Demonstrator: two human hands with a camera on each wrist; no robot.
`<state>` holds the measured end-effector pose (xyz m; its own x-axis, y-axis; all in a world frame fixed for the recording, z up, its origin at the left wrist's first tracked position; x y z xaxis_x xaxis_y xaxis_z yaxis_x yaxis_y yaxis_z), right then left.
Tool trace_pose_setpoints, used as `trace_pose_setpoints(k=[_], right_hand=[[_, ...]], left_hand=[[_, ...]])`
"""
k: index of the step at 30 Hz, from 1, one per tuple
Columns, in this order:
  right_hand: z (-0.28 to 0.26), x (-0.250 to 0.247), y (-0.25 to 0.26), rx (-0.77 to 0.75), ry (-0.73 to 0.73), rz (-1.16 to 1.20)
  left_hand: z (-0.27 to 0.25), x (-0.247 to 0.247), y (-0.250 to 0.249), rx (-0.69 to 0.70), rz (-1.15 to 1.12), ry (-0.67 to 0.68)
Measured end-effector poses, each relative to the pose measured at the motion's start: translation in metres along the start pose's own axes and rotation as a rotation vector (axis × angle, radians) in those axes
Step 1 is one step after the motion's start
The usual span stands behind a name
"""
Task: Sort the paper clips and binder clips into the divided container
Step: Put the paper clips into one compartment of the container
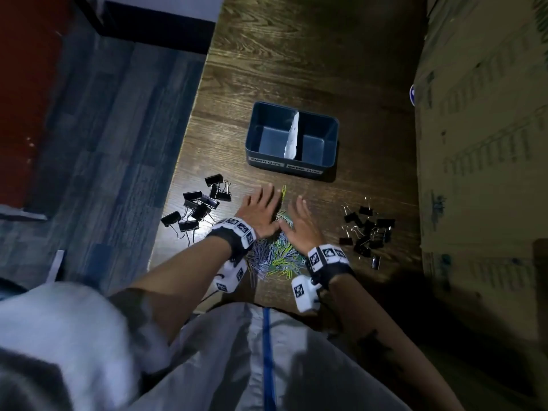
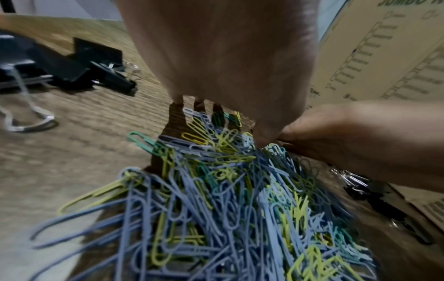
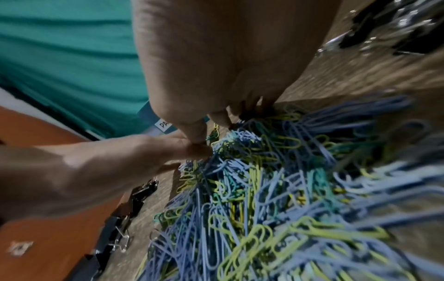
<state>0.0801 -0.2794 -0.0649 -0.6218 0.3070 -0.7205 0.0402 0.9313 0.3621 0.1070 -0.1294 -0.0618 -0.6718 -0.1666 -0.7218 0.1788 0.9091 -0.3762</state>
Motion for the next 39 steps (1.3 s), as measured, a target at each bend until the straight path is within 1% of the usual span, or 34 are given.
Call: trace_pose_setpoints(k=[2, 4, 7, 9, 10, 13, 16, 18, 21, 23, 24, 27, 30, 31, 33, 34, 36, 37, 38, 39], right_hand=[[-0.013, -0.002, -0.002, -0.014, 0.023, 0.092], [-0.023, -0.008, -0.005, -0.029, 0.026, 0.185], [-0.029, -0.013, -0.017, -0.025, -0.069, 0.207], [-0.031, -0.012, -0.026, 0.025, -0.122, 0.209], [-0.031, -0.012, -0.028, 0.045, -0.132, 0.185], [-0.019, -0.014, -0.026, 0.026, -0.125, 0.088], [0.004, -0.019, -0.013, -0.012, -0.056, -0.005], [0.019, -0.020, 0.001, -0.041, -0.006, -0.077], [0.024, -0.016, 0.018, -0.108, 0.052, -0.171], [0.013, -0.008, 0.023, -0.161, 0.077, -0.190], [0.006, -0.004, 0.025, -0.184, 0.088, -0.186], [-0.012, 0.006, 0.031, -0.227, 0.121, -0.166], [-0.027, 0.006, 0.033, -0.230, 0.100, -0.101], [-0.030, 0.005, 0.030, -0.220, 0.061, -0.047], [-0.039, 0.000, 0.021, -0.155, -0.085, 0.063], [-0.043, -0.002, 0.014, -0.092, -0.174, 0.092], [-0.048, -0.005, -0.005, 0.060, -0.329, 0.078], [-0.049, -0.005, -0.013, 0.130, -0.360, 0.054], [-0.050, -0.003, -0.019, 0.185, -0.340, 0.035], [-0.050, 0.000, -0.022, 0.220, -0.284, 0.014]], left_hand=[[0.002, 0.002, -0.006, 0.062, 0.060, 0.052], [-0.005, 0.006, -0.009, 0.172, 0.117, 0.085], [-0.022, 0.014, -0.004, 0.322, 0.146, 0.108], [-0.034, 0.020, 0.004, 0.359, 0.119, 0.102], [-0.038, 0.021, 0.009, 0.367, 0.112, 0.079], [-0.049, 0.020, 0.022, 0.320, 0.109, 0.031], [-0.061, 0.020, 0.024, 0.294, 0.107, -0.005], [-0.071, 0.027, 0.024, 0.256, 0.181, -0.026], [-0.082, 0.043, 0.026, 0.105, 0.236, 0.000], [-0.081, 0.051, 0.030, 0.019, 0.209, 0.020], [-0.078, 0.053, 0.032, -0.002, 0.173, 0.019], [-0.069, 0.051, 0.028, 0.031, 0.046, -0.016], [-0.062, 0.046, 0.022, 0.105, 0.007, -0.019], [-0.060, 0.044, 0.022, 0.128, -0.006, -0.012], [-0.061, 0.039, 0.025, 0.154, -0.061, 0.014], [-0.061, 0.036, 0.029, 0.156, -0.090, 0.026], [-0.059, 0.029, 0.034, 0.138, -0.115, 0.019], [-0.055, 0.025, 0.036, 0.119, -0.116, 0.006], [-0.050, 0.021, 0.036, 0.093, -0.121, 0.001], [-0.043, 0.019, 0.036, 0.065, -0.130, 0.006]])
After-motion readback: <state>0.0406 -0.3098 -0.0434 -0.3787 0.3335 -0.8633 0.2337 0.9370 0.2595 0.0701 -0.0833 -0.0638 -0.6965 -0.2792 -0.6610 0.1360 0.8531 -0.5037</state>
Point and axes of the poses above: each hand's wrist, its own z-axis towards the middle knuckle, its own x-axis out of the palm, y = z × x, the point moved 2 cm from there along z, towards the middle knuckle, and after that the axes turned 7 degrees about -z, right-handed, at the moved point
